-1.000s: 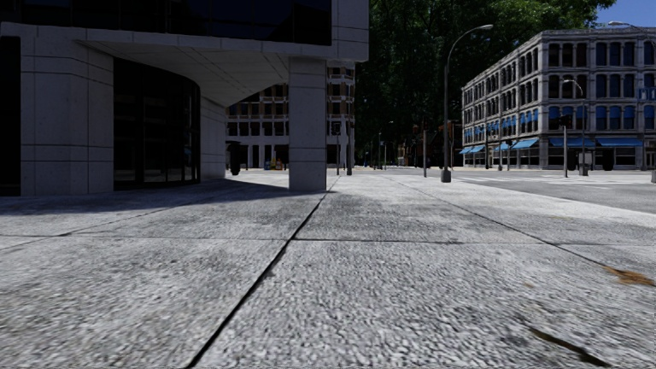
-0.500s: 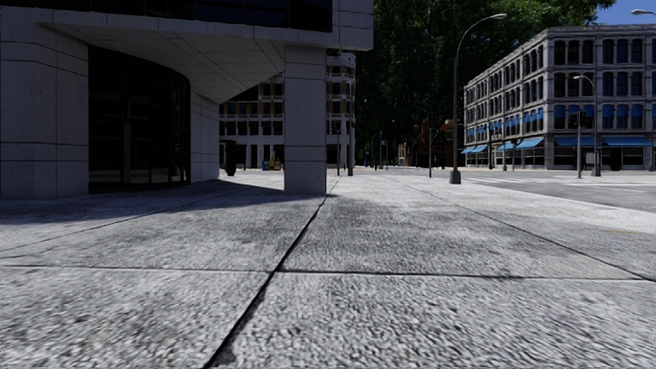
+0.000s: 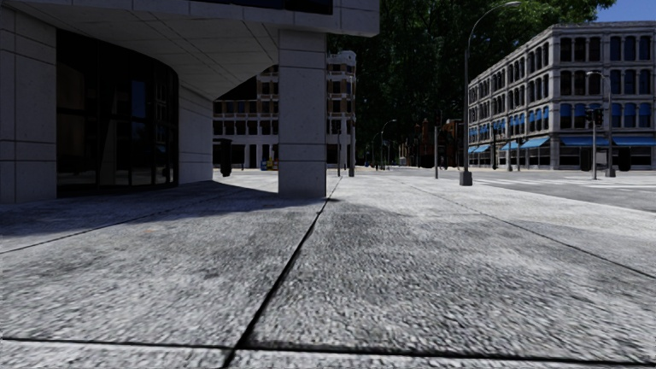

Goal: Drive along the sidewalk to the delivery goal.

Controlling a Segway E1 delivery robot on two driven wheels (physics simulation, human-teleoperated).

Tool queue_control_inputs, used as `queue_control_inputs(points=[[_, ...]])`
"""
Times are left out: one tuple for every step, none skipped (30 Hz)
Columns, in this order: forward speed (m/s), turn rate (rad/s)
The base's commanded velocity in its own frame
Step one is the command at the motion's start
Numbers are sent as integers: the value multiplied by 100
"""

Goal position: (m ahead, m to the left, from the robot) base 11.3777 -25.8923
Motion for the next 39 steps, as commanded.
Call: queue_control_inputs(points=[[200, 0], [200, 0], [200, 0], [200, 0], [200, -22], [200, -34], [200, -34], [200, -37], [200, -39], [200, -40], [200, -41], [200, -41], [200, -41], [200, -41], [200, -41], [200, -41], [200, -40], [200, -22], [200, -1], [200, -1], [200, 0], [200, 0], [200, 0], [200, 0], [200, 0], [200, 0], [200, -3], [200, -6], [200, -6], [200, -12], [200, -24], [200, -29], [200, -29], [200, -31], [200, -31], [200, -32], [200, -32], [200, -32], [200, -32]])
